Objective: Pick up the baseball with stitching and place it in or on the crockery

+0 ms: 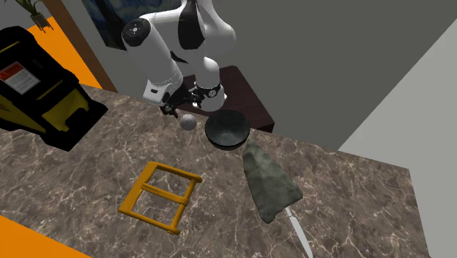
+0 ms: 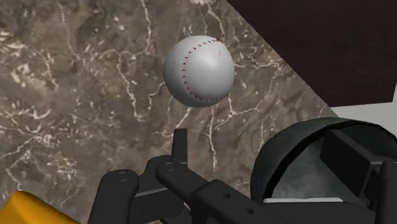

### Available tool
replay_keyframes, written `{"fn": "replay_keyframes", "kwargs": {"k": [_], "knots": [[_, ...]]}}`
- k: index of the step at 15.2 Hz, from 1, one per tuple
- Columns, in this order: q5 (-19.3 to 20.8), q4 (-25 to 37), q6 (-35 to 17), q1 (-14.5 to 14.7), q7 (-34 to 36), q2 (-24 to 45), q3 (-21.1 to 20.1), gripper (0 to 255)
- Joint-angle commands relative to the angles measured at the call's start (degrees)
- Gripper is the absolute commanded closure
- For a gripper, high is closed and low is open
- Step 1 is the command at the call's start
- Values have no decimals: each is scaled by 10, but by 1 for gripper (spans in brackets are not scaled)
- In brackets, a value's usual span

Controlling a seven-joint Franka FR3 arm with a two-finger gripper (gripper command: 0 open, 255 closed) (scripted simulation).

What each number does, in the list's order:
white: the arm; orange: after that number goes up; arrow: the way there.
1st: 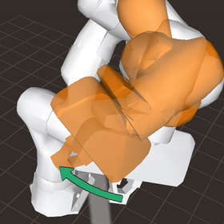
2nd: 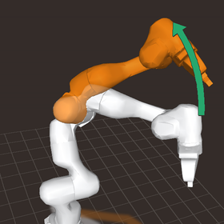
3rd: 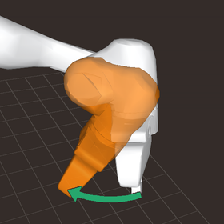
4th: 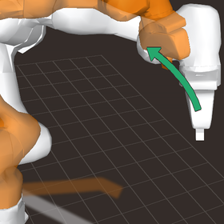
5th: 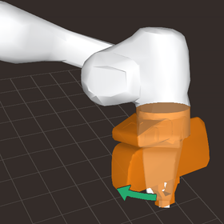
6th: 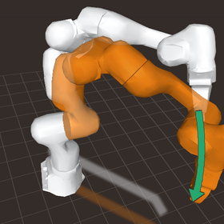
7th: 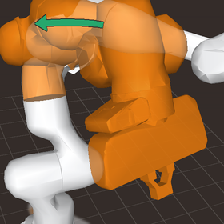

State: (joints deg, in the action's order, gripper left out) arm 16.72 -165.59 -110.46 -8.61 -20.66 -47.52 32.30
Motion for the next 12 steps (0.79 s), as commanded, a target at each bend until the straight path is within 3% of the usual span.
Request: {"fn": "replay_keyframes", "kwargs": {"k": [1, 4, 12], "knots": [[18, -13, -37, -9, -38, 28, 43, 0], [34, -19, -100, -5, -95, 92, 111, 0], [43, -55, -189, 10, -101, 148, 143, 0]]}}
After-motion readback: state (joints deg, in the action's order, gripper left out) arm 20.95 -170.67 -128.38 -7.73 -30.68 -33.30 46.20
